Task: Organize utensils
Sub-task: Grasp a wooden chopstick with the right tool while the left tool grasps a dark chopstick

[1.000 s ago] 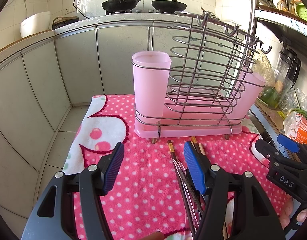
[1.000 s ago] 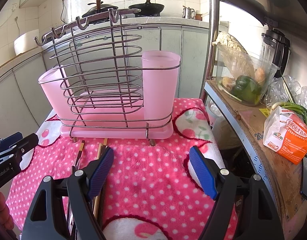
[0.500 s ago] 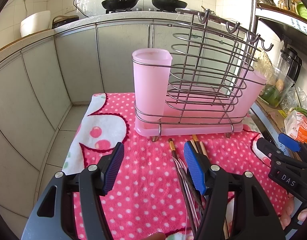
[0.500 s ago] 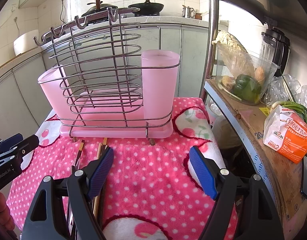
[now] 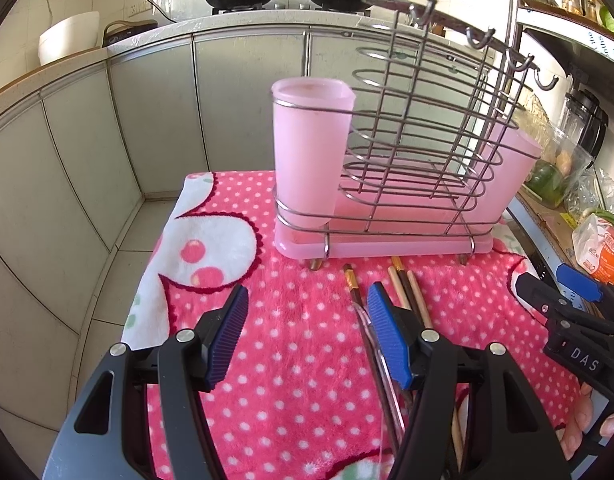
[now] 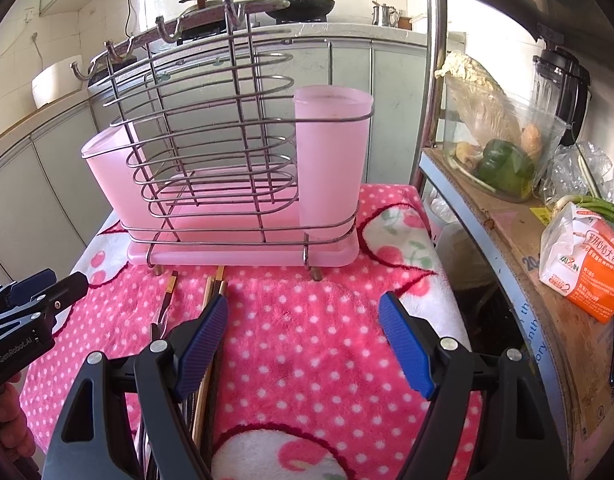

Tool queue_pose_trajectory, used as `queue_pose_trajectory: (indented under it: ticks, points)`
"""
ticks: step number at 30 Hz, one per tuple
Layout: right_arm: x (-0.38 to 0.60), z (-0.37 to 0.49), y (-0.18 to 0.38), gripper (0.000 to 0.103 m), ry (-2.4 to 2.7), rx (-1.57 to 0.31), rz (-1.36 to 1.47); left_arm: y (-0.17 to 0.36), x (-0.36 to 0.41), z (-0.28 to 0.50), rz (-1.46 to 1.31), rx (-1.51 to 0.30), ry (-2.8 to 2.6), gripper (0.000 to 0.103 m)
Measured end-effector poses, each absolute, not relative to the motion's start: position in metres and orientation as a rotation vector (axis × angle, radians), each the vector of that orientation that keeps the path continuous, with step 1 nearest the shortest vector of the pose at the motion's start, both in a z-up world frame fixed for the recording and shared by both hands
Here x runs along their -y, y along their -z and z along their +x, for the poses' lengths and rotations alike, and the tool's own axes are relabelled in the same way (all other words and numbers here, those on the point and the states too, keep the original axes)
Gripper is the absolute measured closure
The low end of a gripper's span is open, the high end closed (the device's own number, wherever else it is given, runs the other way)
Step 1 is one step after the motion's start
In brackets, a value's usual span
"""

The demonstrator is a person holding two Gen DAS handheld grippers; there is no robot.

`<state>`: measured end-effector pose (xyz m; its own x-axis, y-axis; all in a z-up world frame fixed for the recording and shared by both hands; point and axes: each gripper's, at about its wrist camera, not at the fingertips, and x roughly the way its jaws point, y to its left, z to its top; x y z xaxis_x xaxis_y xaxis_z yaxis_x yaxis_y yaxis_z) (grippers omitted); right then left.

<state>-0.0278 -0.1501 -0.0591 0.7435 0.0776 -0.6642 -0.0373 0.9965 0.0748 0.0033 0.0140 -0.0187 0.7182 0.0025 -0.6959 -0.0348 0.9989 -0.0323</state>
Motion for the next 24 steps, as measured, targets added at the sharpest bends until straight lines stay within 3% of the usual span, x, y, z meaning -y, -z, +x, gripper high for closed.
queue_pose_trajectory:
  ticks: [9,19,24]
  points:
    - [0.151,-0.022,0.071,0.038,-0.112,-0.799,0.094,0.042,-0.037,0.006,-0.112,-0.887,-0.003,0.04]
    - [0.148,-0.015,0.088,0.064,-0.19,-0.888,0.131,0.051,-0.002,0.01,-0.18,-0.987,0.195,0.041]
    - [0.154,-0.011,0.096,0.074,-0.219,-0.922,0.163,0.061,0.018,0.021,-0.178,-1.031,0.228,0.056]
